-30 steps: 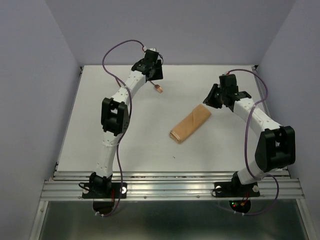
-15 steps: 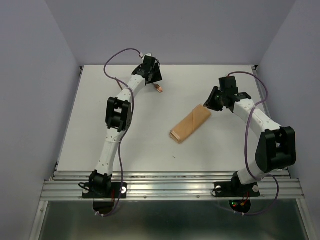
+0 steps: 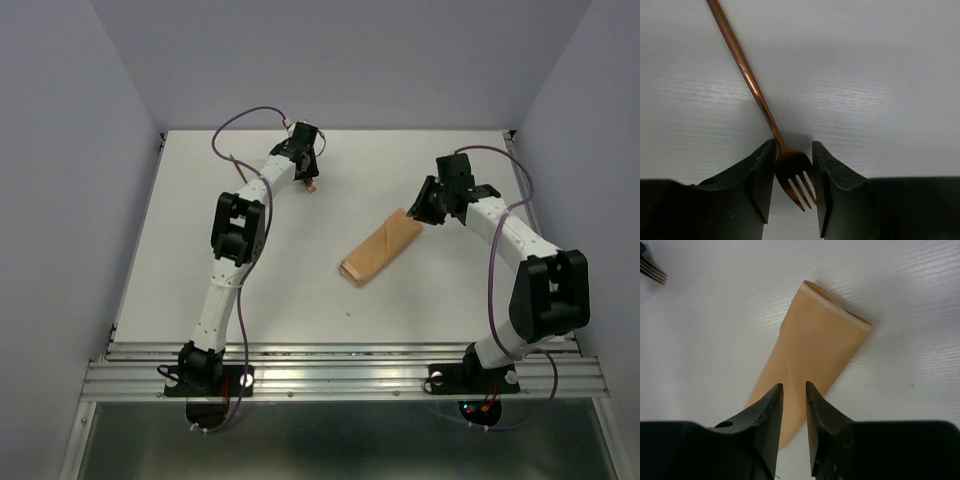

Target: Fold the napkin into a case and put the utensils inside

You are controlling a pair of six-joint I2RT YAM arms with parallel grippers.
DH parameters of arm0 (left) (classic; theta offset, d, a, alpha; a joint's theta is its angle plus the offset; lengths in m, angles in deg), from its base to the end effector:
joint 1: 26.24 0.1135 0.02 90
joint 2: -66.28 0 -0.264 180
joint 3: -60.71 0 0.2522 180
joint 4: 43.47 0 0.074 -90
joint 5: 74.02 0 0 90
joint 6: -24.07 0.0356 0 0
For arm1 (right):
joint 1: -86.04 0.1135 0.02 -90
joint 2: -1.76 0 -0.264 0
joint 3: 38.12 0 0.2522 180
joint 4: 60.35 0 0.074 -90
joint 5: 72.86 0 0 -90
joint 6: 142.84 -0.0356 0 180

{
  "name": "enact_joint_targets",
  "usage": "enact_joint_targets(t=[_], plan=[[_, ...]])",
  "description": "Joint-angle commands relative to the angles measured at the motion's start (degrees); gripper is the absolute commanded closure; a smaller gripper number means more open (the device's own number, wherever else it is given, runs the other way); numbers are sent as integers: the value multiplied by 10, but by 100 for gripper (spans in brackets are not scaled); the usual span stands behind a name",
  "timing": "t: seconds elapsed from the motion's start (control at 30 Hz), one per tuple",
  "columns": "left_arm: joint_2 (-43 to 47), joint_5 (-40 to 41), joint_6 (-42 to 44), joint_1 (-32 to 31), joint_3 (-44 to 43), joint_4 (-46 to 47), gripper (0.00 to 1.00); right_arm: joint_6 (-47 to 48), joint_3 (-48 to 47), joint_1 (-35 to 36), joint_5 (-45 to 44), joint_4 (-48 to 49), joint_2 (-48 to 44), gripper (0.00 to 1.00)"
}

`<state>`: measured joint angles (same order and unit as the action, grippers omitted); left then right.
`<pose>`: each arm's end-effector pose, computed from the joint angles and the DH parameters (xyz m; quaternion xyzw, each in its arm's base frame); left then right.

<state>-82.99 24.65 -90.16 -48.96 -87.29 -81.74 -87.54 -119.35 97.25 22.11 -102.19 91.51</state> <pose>0.5401 -0.2203 0.1733 -0.0441 0.9015 -0.1066 0.4171 0.3310 0.0688 0.2558 0.1769 0.9232 0.1697 0.2960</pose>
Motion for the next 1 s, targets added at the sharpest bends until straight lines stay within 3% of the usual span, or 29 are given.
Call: enact_joint_targets(t=[0.0, 0.2, 0.23, 0.3, 0.33, 0.77, 0.97], plan=[[78, 21, 27, -5, 62, -30, 57, 2, 7, -5, -4, 3, -5, 70], [127, 21, 42, -5, 147, -34, 79, -2, 19, -5, 3, 6, -16, 70], [142, 21, 43, -6, 156, -34, 88, -3, 21, -5, 4, 7, -18, 70], [157, 25, 48, -6, 174, -35, 90, -4, 29, -5, 5, 7, -22, 70], [175, 28, 51, -6, 194, -34, 96, -5, 30, -5, 4, 8, -28, 70], [314, 101, 111, -33, 368, -6, 100, -9, 58, -5, 7, 16, -56, 70], [329, 143, 118, -73, 419, -4, 100, -12, 71, -5, 7, 21, -67, 70]])
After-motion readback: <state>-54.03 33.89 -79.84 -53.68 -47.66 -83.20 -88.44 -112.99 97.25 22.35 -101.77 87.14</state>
